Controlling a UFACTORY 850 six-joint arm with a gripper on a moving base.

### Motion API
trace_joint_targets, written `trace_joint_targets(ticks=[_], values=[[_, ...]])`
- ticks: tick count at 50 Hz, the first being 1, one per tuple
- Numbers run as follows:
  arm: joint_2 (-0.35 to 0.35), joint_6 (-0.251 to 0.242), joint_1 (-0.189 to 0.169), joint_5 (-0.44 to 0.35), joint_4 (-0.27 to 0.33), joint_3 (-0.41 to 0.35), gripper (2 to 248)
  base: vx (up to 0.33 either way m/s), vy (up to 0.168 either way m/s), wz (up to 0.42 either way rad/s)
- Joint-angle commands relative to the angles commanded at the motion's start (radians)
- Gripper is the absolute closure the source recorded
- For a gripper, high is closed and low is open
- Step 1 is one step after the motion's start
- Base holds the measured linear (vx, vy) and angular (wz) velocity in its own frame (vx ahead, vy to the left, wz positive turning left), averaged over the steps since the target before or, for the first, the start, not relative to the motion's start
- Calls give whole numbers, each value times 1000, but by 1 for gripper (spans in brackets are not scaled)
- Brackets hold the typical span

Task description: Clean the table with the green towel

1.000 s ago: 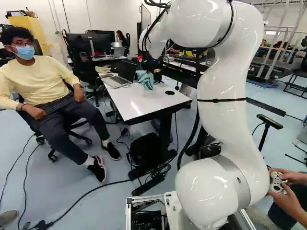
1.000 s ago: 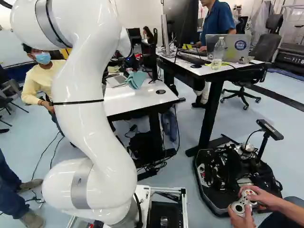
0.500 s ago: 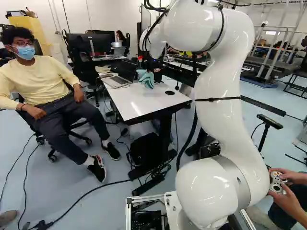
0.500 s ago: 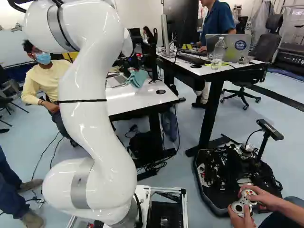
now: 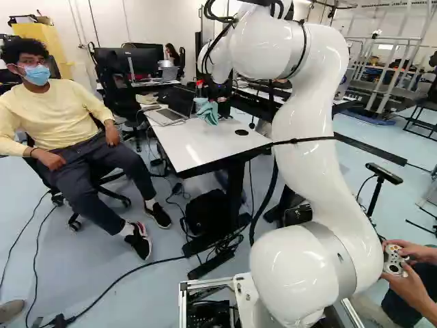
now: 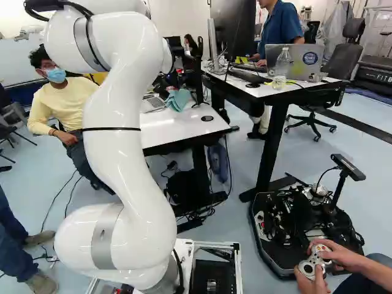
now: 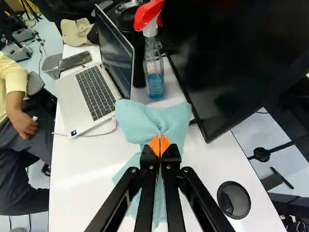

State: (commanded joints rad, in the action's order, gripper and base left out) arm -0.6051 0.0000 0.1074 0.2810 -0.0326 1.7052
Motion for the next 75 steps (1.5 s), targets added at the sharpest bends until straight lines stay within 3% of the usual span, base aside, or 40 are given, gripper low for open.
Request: trace_joint_targets(ticks=[75], values=[[-133,0,8,-77,0,20,225,0,0,0]])
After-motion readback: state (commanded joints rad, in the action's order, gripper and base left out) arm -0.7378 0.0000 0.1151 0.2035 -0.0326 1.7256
